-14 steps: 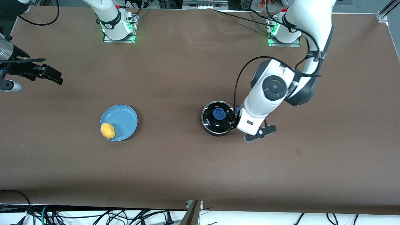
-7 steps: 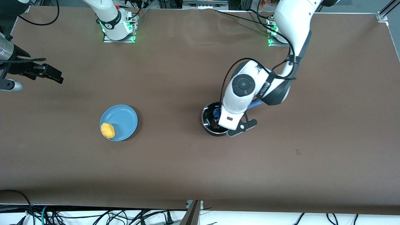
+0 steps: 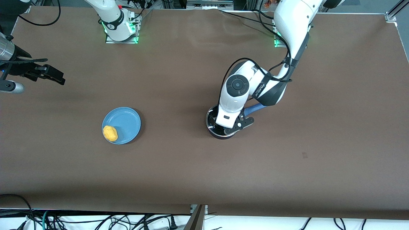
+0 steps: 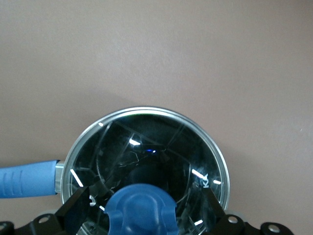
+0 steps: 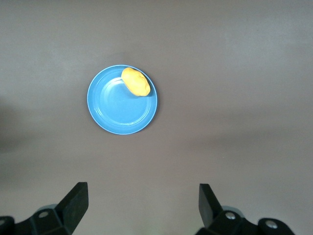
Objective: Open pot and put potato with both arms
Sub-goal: 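Close the left gripper on the blue lid knob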
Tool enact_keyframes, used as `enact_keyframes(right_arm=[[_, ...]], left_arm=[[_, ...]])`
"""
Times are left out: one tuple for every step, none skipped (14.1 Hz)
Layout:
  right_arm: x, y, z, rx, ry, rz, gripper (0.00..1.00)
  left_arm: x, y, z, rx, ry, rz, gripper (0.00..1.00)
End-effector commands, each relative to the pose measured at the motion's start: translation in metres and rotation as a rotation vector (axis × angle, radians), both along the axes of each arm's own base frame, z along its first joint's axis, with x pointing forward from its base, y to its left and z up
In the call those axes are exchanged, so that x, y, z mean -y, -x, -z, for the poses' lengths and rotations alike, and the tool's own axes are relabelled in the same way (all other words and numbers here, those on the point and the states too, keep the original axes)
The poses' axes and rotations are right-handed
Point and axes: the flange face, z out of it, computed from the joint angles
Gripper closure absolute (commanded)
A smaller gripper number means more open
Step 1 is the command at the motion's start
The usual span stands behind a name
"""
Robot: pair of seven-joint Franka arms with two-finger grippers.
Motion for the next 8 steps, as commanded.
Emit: enact_keyframes(right_arm=[[0.003,0.003,-0.006,-0.003,-0.011,0.006,0.00],[0.003,0.001,-0.004,-0.003,-0.011,0.003,0.00],[0.002,0.002,-0.005,-0.003,-0.012,0.003,0.00],[0.002,0.001,-0.004,-0.003,-0.012,0.002,0.00],[0.001,0.000,-0.002,-0.006,-0.011,0.000,0.00],[0.002,0.000,-0.002,-0.005,-0.011,0.002,0.00],[0.003,0.000,-0.002,-0.005,-0.011,0.003,0.00],[0.001,-0.004,0.007,-0.021,-0.010,0.002,0.00]], left_arm=[[0.006,0.008,0.000,0.004,-0.021,-0.005,0.00],[0.006,0.009,0.002,-0.001,-0.022,-0.009,0.00],[0.009,0.012,0.003,-0.010,-0.020,-0.003,0.00],[0.010,0.015,0.005,-0.019,-0.021,0.000,0.00],[0.009,0.015,0.005,-0.022,-0.023,0.002,0.00],[0.009,0.015,0.005,-0.023,-0.022,0.003,0.07],[0.008,0.015,0.006,-0.024,-0.023,0.003,0.11],[0.008,0.015,0.006,-0.025,-0.024,0.001,0.20]])
